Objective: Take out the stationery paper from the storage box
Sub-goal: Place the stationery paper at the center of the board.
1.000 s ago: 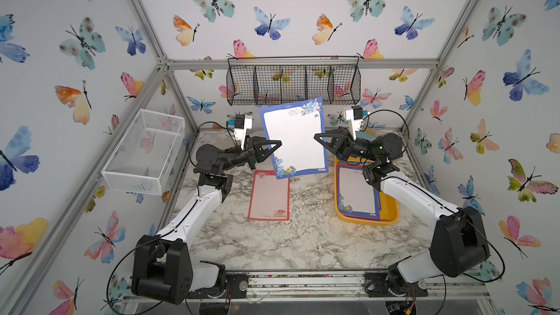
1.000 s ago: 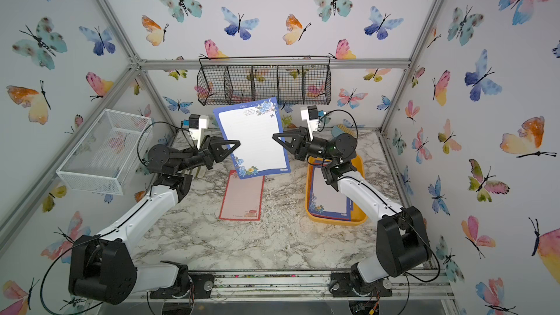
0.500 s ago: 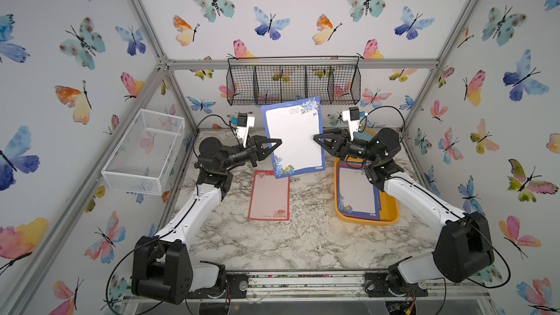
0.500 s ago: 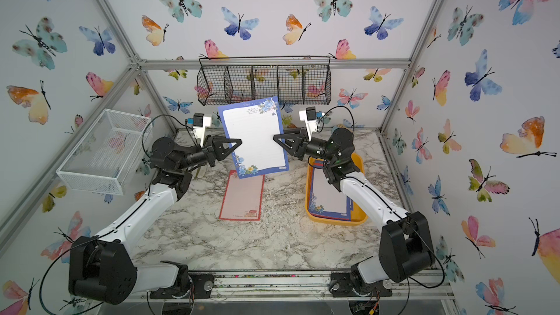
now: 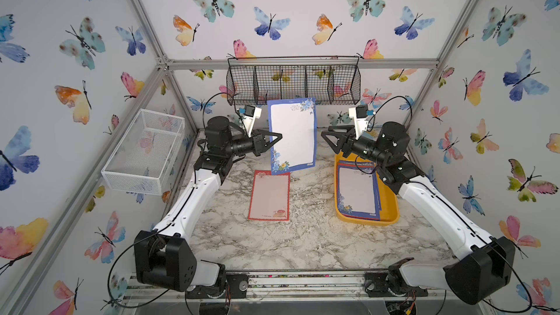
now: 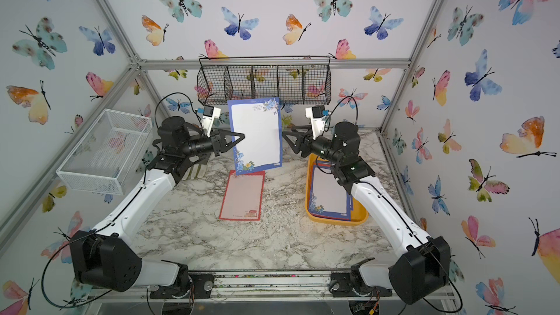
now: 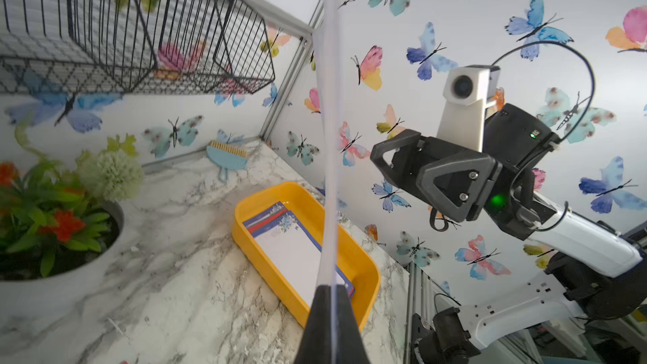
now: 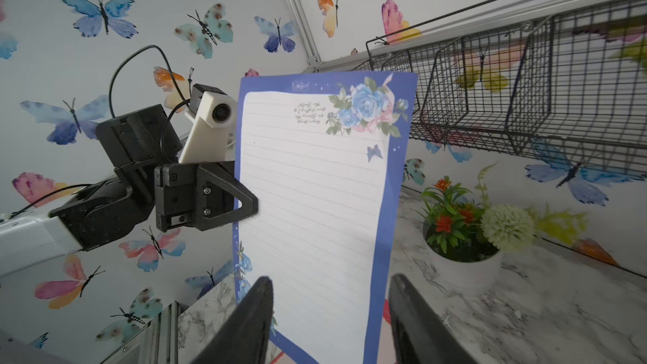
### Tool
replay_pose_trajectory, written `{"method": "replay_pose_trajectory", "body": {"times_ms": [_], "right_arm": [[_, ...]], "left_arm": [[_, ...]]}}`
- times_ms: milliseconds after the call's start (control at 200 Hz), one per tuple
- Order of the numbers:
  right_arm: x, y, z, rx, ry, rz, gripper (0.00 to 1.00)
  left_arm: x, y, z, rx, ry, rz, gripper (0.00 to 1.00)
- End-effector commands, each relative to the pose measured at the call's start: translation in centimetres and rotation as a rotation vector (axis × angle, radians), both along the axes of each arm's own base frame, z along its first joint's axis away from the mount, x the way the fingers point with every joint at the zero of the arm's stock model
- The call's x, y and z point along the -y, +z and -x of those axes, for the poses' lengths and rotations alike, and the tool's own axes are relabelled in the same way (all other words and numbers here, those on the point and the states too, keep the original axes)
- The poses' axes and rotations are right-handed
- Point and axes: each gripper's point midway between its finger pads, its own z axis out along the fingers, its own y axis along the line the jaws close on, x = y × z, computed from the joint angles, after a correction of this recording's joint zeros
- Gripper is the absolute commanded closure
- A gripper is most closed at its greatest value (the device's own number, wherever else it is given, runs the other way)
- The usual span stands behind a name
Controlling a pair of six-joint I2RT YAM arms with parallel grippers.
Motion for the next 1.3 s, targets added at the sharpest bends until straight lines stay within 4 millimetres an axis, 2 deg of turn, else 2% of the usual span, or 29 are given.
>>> {"method": "replay_pose_trajectory", "body": {"times_ms": [0,175,365,445,641,841,1296], "right_arm": [[1.2,0.1,0.2,-0.010,-0.069,0.064,0.44],[1.4,-0.2,0.6,-0.023,-0.066,0.085,0.45],[1.8,-1.5,-0.3,-0.073,-0.112,0.147,0.46],[1.8,-2.0,-0.3,-0.084,-0.105,0.161,0.47],[1.4,-3.0,-0.2,-0.103,-0.080,0.170,0.47],[1.2,-3.6,-0.4,-0.115,-0.074,0.183,0.47],[1.8,-4.8,0.0,-0.133,-0.089,0.216,0.47]], "left_arm": [[-1.2,-7.4,0.0,-0.319,-0.009,-0.122,1.00],[-3.8,-15.4,-0.9,-0.527,0.102,-0.332,1.00],[-4.9,-21.0,0.1,-0.718,0.076,-0.406,1.00],[-5.2,-22.7,0.9,-0.768,0.068,-0.410,1.00],[-6.6,-25.3,1.4,-0.842,0.093,-0.372,1.00],[-8.4,-26.9,1.1,-0.898,0.138,-0.307,1.00],[-8.5,-29.4,1.1,-0.965,0.129,-0.315,1.00]]}}
